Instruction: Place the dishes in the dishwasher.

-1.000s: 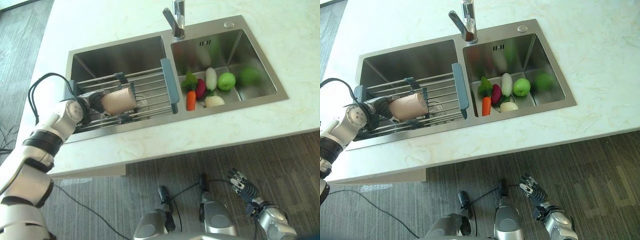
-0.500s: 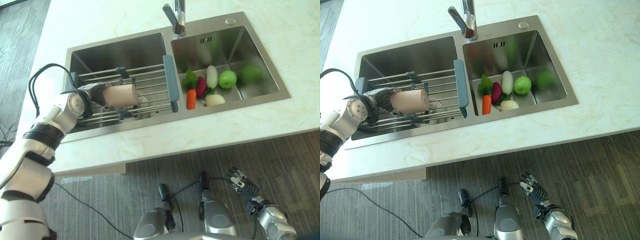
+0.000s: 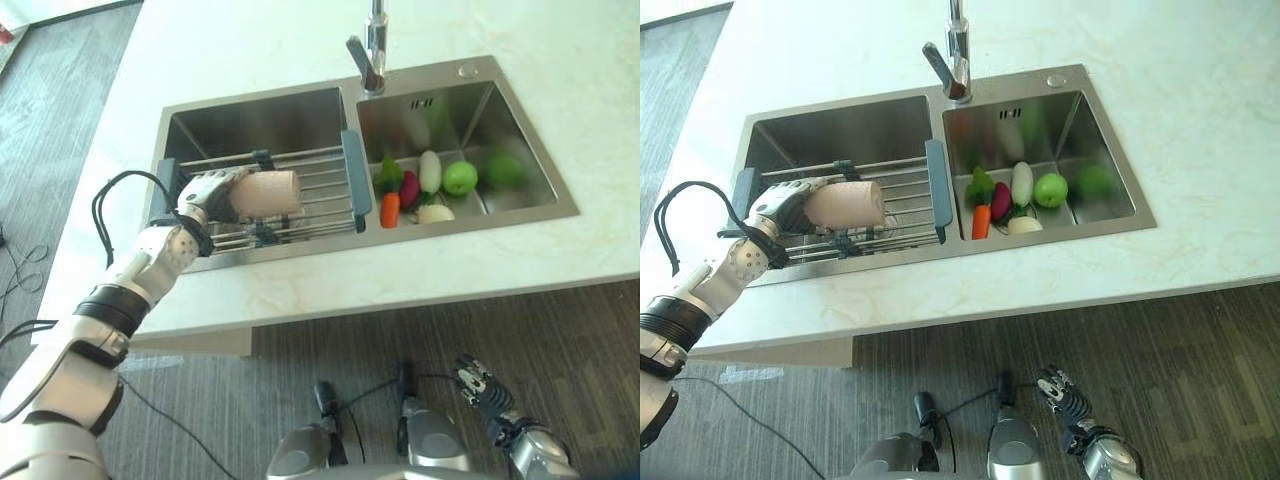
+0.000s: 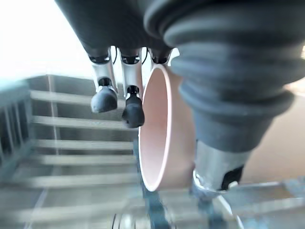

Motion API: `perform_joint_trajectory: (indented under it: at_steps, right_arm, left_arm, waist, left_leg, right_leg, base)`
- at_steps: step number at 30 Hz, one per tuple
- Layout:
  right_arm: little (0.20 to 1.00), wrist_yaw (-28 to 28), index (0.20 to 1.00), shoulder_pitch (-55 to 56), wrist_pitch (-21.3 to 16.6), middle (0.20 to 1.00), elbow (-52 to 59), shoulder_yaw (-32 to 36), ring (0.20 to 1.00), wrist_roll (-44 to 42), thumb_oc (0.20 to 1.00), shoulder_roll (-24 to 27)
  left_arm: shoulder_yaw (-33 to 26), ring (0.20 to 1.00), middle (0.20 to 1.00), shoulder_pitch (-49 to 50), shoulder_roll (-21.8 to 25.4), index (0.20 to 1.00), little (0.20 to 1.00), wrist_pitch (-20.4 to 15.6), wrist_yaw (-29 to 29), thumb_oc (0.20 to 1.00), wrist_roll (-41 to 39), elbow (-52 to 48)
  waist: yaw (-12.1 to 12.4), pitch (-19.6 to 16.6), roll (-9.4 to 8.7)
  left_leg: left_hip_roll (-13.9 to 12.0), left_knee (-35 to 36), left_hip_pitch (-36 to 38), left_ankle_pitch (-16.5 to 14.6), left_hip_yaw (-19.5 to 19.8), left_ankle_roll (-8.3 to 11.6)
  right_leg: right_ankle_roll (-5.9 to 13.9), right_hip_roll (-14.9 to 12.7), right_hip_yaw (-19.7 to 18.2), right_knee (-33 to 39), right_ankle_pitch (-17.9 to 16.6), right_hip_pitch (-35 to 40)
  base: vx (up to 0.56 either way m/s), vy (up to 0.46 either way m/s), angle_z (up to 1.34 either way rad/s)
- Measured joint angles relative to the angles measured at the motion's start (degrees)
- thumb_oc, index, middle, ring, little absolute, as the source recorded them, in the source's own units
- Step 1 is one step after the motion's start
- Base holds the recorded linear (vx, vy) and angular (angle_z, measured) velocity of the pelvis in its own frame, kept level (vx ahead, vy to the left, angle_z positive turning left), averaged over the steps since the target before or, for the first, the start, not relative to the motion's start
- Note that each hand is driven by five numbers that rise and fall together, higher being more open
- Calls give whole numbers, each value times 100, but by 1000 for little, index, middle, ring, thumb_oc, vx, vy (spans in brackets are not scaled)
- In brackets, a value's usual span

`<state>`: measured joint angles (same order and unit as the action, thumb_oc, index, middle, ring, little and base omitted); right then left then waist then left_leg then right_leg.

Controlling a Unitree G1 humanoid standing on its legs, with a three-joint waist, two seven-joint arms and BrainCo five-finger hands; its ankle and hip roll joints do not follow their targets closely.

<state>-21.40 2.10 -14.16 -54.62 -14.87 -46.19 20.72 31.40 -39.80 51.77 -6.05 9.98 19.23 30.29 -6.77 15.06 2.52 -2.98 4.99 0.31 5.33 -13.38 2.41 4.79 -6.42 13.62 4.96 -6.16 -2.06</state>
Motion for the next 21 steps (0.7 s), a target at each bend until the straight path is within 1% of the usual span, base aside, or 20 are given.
perform_joint_trajectory:
  at_steps: [2,3,4,7,8,9,10,12,14,15,17,18,19,20,21]
  right_arm:
    - [1000,8,1000,86,14,1000,-5,3,1000,0,1000,-76]
    - [1000,14,1000,175,26,1000,-10,5,1000,-2,1000,-110]
    - [1000,31,1000,256,52,1000,-80,21,1000,-3,1000,-153]
    - [1000,99,1000,481,135,1000,-282,35,1000,-9,1000,-188]
    - [1000,105,1000,552,156,1000,-382,116,1000,-10,1000,-216]
    - [1000,106,1000,588,180,1000,-399,235,1000,-15,1000,-246]
    - [1000,107,1000,593,245,1000,-458,256,1000,-16,1000,-247]
    - [1000,98,1000,672,272,1000,-488,283,1000,-21,1000,-275]
    - [1000,77,1000,664,332,1000,-668,578,1000,-121,1000,-370]
    - [1000,69,1000,667,373,1000,-788,658,1000,-126,1000,-391]
    - [1000,70,1000,672,387,1000,-783,658,1000,-126,1000,-401]
    - [1000,70,1000,670,391,1000,-786,658,1000,-125,1000,-408]
    - [1000,75,1000,665,411,1000,-791,690,1000,-126,1000,-429]
    - [1000,77,1000,672,462,1000,-798,700,1000,-128,1000,-440]
    - [1000,87,1000,676,509,1000,-855,699,1000,-126,1000,-461]
  left_arm:
    - [-255,200,200,185,111,200,200,-37,502,200,0,-332]
    - [-322,200,200,276,127,200,200,-54,724,200,5,-389]
    - [-587,200,200,576,130,200,200,-73,1008,200,37,-573]
    - [-783,200,200,1018,131,200,200,-159,1371,200,362,-797]
    - [-793,200,200,1118,131,200,200,-177,1494,200,523,-842]
    - [-816,200,200,1142,154,200,200,-178,1545,200,642,-900]
    - [-844,200,200,1217,293,200,200,-195,1594,200,708,-1041]
    - [-993,200,200,1330,481,200,200,-185,1732,200,742,-1398]
    - [-1467,200,200,1699,527,200,200,-225,1889,200,906,-1793]
    - [-1629,200,200,1896,526,200,200,-169,1925,200,908,-1890]
    - [-1841,200,200,2236,522,200,200,-93,1926,200,918,-1999]
    - [-1903,200,200,2396,517,200,200,-36,1927,200,920,-2021]
    - [-2177,200,200,2893,467,200,200,61,1947,200,948,-2075]
    - [-2303,200,200,3138,467,200,200,114,1961,200,947,-2075]
    - [-2389,200,200,3346,465,200,200,212,1989,200,944,-2062]
  waist:
    - [6,-151,9]
    - [37,-315,35]
    - [72,-482,78]
    - [172,-804,147]
    - [254,-893,158]
    - [315,-912,157]
    - [318,-924,136]
    - [401,-987,101]
    - [446,-1142,108]
    - [486,-1221,124]
    - [547,-1231,138]
    - [594,-1232,139]
    - [718,-1235,141]
    - [756,-1239,135]
    - [883,-1249,125]
  left_leg:
    - [0,18,168,-22,34,12]
    - [-4,21,162,-35,43,19]
    - [-11,22,182,-114,36,77]
    - [-21,22,203,-154,25,62]
    - [-22,22,210,-186,24,28]
    - [-23,23,213,-188,25,26]
    - [-23,22,228,-191,24,22]
    - [-37,24,351,-311,31,18]
    - [-40,25,375,-368,46,-23]
    - [-40,25,371,-368,68,-23]
    - [-42,25,383,-368,115,-23]
    - [-41,25,375,-367,155,-22]
    - [-49,26,374,-367,207,-23]
    - [-50,25,372,-366,240,-23]
    - [-49,25,369,-365,332,-23]
  right_leg:
    - [0,-1,68,2,43,189]
    - [1,-1,84,2,58,189]
    - [-11,1,89,2,90,211]
    - [26,-1,141,3,149,275]
    - [27,-1,147,3,151,284]
    - [27,-4,157,4,149,295]
    - [28,-5,179,5,146,317]
    - [31,-4,241,14,162,459]
    - [23,-3,251,10,181,496]
    - [23,-3,266,9,185,514]
    - [8,4,291,12,195,554]
    - [-36,5,317,11,223,565]
    - [-64,10,373,4,240,592]
    - [-65,13,415,5,248,608]
    - [-60,15,485,1,273,654]
  base:
    - [45,-33,9]
    - [54,-32,7]
    - [76,-30,6]
    - [73,-26,15]
    - [72,-25,8]
    - [81,-26,8]
    - [61,-25,14]
    - [55,-34,10]
    - [41,-45,3]
    - [30,-45,6]
    - [18,-42,9]
    - [9,-37,16]
    - [-2,-45,21]
    - [-14,-55,29]
    - [-28,-78,32]
